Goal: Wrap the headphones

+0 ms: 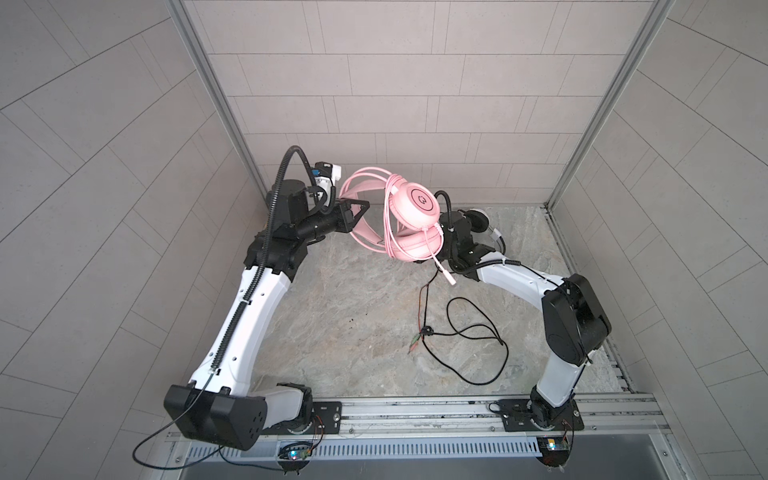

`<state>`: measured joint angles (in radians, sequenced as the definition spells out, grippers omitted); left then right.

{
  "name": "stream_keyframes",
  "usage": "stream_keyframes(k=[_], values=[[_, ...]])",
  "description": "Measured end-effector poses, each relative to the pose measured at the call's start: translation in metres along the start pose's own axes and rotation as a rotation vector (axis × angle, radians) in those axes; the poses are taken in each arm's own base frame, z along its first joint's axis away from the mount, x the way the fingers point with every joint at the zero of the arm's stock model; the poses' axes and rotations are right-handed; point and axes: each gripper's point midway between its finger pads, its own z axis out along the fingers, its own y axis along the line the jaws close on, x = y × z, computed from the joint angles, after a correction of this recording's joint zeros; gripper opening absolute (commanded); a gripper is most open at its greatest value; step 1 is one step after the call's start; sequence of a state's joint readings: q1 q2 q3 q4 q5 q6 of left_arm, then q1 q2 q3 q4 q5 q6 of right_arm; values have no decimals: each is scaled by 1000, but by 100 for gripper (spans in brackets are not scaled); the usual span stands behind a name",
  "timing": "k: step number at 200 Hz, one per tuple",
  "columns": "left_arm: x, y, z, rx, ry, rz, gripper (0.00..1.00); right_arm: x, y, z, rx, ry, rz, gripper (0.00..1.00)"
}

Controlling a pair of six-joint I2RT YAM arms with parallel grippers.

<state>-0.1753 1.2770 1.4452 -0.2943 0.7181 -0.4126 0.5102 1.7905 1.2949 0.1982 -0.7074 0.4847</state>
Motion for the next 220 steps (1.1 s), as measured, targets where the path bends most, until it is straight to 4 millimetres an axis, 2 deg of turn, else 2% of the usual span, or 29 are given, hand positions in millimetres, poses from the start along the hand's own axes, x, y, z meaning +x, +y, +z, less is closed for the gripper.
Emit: stream_keyframes(k=[31, 51, 96, 127, 160, 196, 220], values=[[-8, -5, -2, 8, -17, 12, 0, -5, 2, 0, -13, -25, -8, 27], [-12, -7, -2, 10, -25, 19, 0, -2, 0, 0, -7, -21, -18, 31], [-9, -3, -2, -4, -13, 31, 0, 32, -10, -15, 50, 35, -54, 35], [-8, -1, -1, -16, -12, 35, 0, 46, -2, -36, 62, 38, -106, 39], [-8, 1, -1, -22, -12, 34, 0, 42, 10, -48, 39, 3, -160, 45], [-5, 3, -1, -33, -1, 23, 0, 31, 17, -47, 8, -40, -188, 49], [-2, 4, -1, -39, 11, 14, 0, 14, 21, -40, -23, -83, -203, 51]])
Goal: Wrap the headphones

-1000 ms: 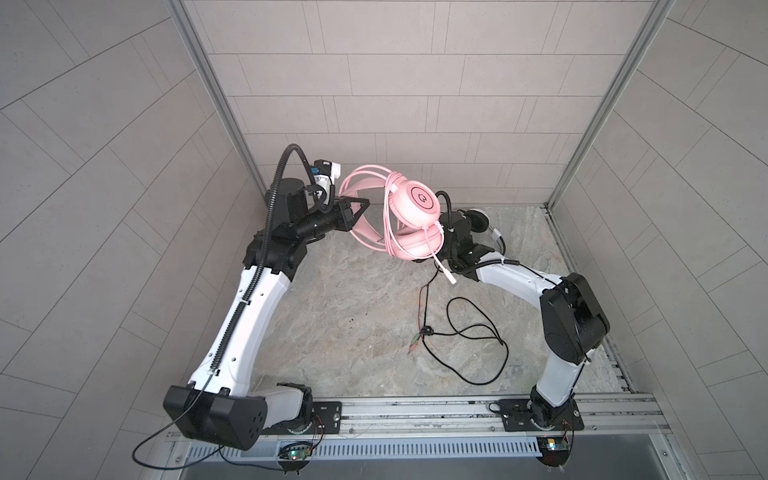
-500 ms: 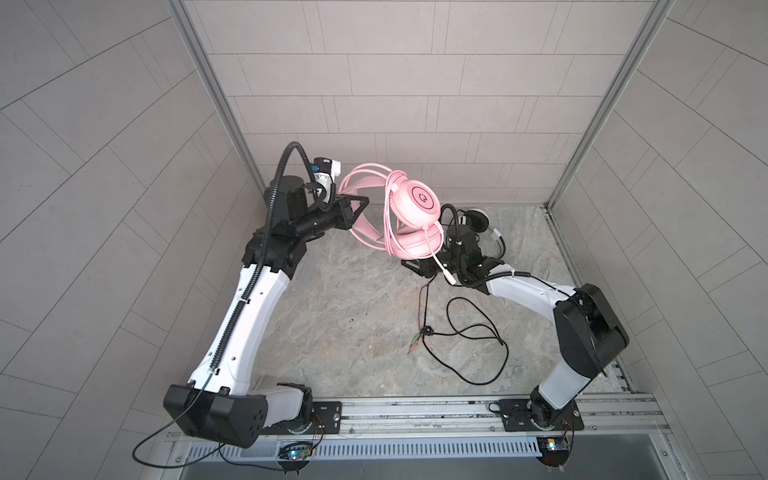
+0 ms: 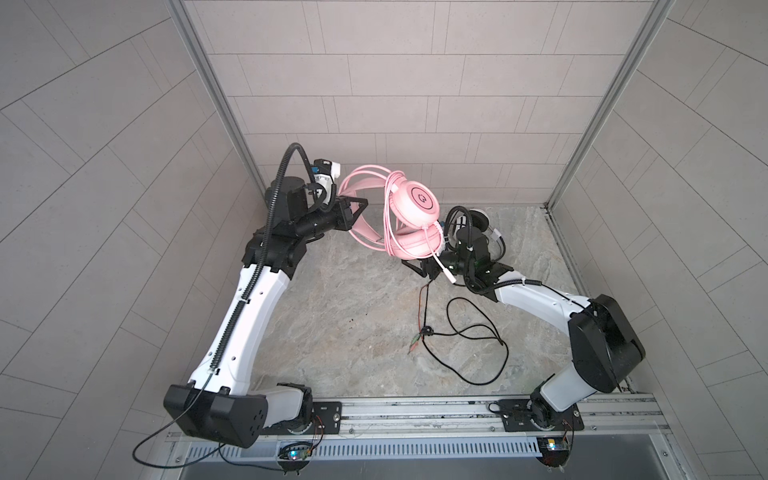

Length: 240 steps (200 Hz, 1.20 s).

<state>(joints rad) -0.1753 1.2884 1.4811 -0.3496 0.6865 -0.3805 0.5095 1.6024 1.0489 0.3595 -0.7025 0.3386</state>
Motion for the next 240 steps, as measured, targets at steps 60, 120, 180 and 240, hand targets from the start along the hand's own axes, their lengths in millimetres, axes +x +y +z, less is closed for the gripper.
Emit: stream_keyframes(k=[60, 120, 180, 240], values=[[1, 0, -1, -6, 4, -4, 0, -20, -5, 25, -62, -69, 30, 53], [2, 3, -2, -22, 4, 1, 0, -19, -7, 34, -100, -102, 91, 10], [-2, 36, -1, -176, -79, -73, 0, 5, 11, 21, -48, -79, 130, 5], [16, 107, -6, -474, -173, -234, 0, 27, 67, 14, -44, -44, 127, 5]])
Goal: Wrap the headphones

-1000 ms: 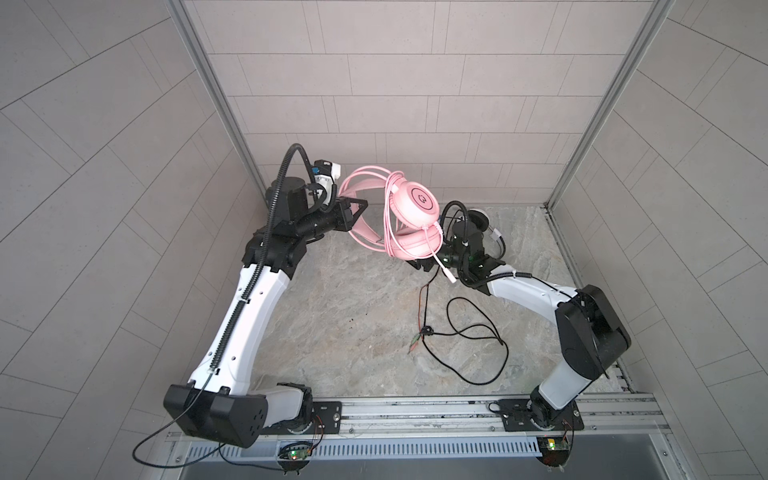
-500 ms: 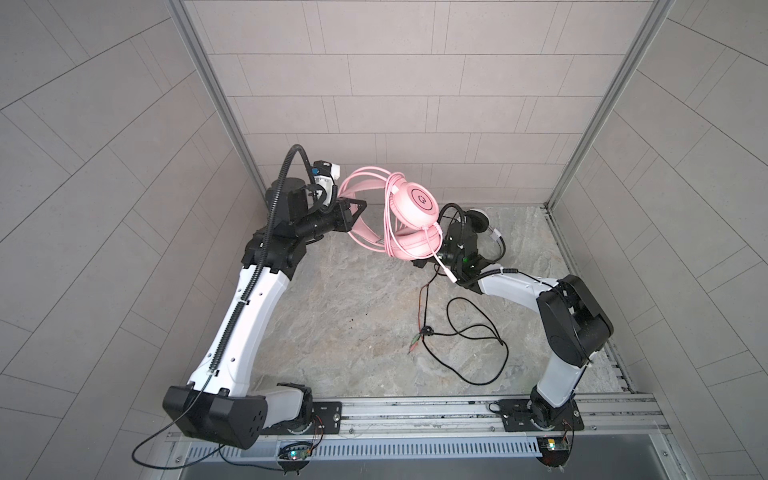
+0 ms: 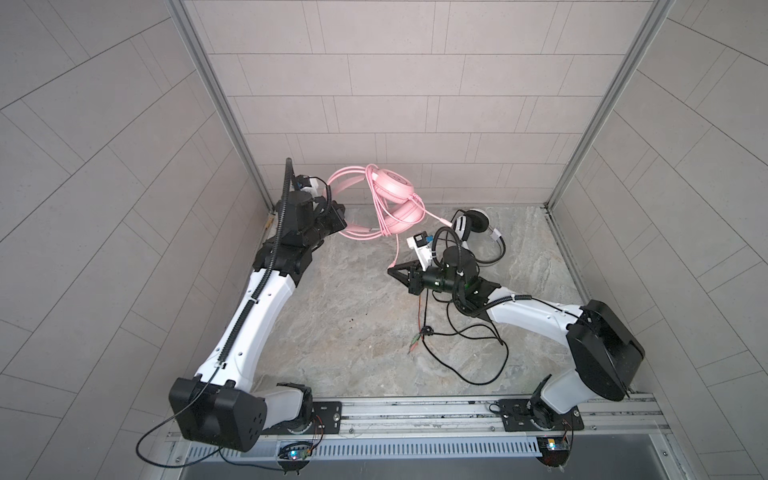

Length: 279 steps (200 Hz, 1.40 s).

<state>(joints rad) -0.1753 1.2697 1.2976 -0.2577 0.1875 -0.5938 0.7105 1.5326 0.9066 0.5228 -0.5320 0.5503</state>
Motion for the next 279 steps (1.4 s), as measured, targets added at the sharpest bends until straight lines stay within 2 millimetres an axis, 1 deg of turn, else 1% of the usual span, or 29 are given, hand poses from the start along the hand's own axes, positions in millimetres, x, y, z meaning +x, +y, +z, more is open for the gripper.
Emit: stream_keyframes(k=[28, 60, 77, 104, 116, 137, 151, 174, 191, 201, 223, 243, 279], values=[[4, 19, 4, -80, -21, -45, 0, 12, 9, 1, 13, 14, -1, 5], [4, 29, 5, -134, -39, -52, 0, 26, 10, 3, 53, 45, -6, 5], [4, 39, 4, -183, -58, -51, 0, 34, 14, 2, 78, 73, -36, 5], [9, 56, 0, -253, -77, -48, 0, 35, 30, 5, 105, 125, -110, 5], [10, 60, -1, -274, -80, -45, 0, 35, 37, 6, 118, 148, -150, 5], [12, 66, -3, -306, -73, -24, 0, 34, 40, 1, 162, 203, -210, 5], [13, 69, -2, -322, -69, -8, 0, 28, 40, -4, 194, 251, -256, 5], [19, 74, 1, -351, -49, 32, 0, 8, 47, -13, 240, 307, -353, 5], [30, 75, 5, -370, -11, 75, 0, -6, 50, -22, 279, 343, -431, 5], [37, 74, 7, -376, 14, 103, 0, -11, 49, -26, 302, 365, -465, 5], [50, 68, 12, -380, 51, 178, 0, -18, 43, -32, 361, 424, -541, 4], [60, 63, 14, -383, 81, 241, 0, -23, 34, -33, 420, 471, -611, 4], [73, 55, 13, -377, 129, 342, 0, -32, 19, -34, 519, 533, -719, 4]])
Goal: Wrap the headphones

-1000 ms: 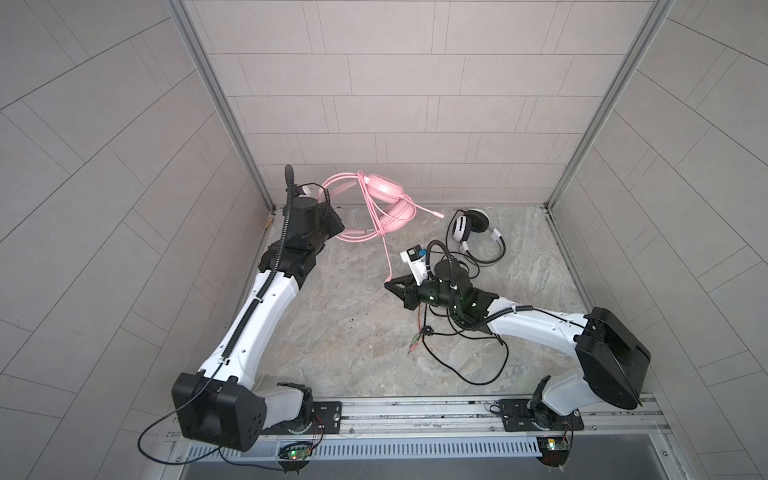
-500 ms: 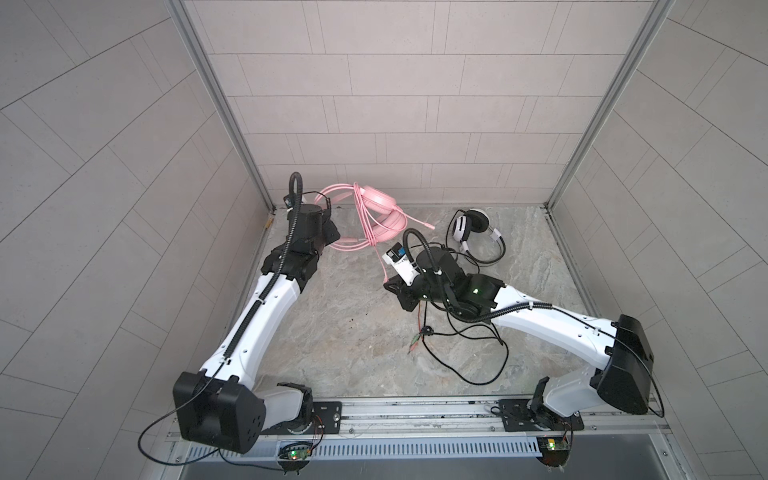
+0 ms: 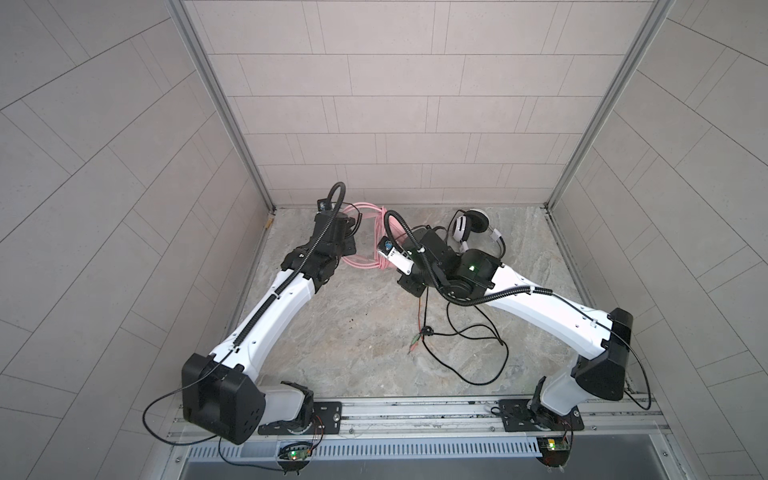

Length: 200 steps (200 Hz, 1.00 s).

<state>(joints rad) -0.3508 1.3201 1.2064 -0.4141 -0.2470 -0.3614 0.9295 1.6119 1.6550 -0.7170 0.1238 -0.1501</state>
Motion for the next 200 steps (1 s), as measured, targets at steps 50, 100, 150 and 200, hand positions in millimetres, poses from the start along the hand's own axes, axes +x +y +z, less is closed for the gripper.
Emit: stream_keyframes(k=[50, 100, 150, 200], values=[[5, -17, -6, 50, 6, 94, 0, -2, -19, 6, 65, 62, -63, 4], [15, -42, -12, 202, 49, 191, 0, 5, -29, 15, 65, 121, -96, 4], [18, -66, -29, 359, 108, 279, 0, 6, -30, 16, 56, 132, -139, 4], [31, -71, -32, 414, 167, 317, 0, 23, -26, 33, 46, 122, -146, 6]])
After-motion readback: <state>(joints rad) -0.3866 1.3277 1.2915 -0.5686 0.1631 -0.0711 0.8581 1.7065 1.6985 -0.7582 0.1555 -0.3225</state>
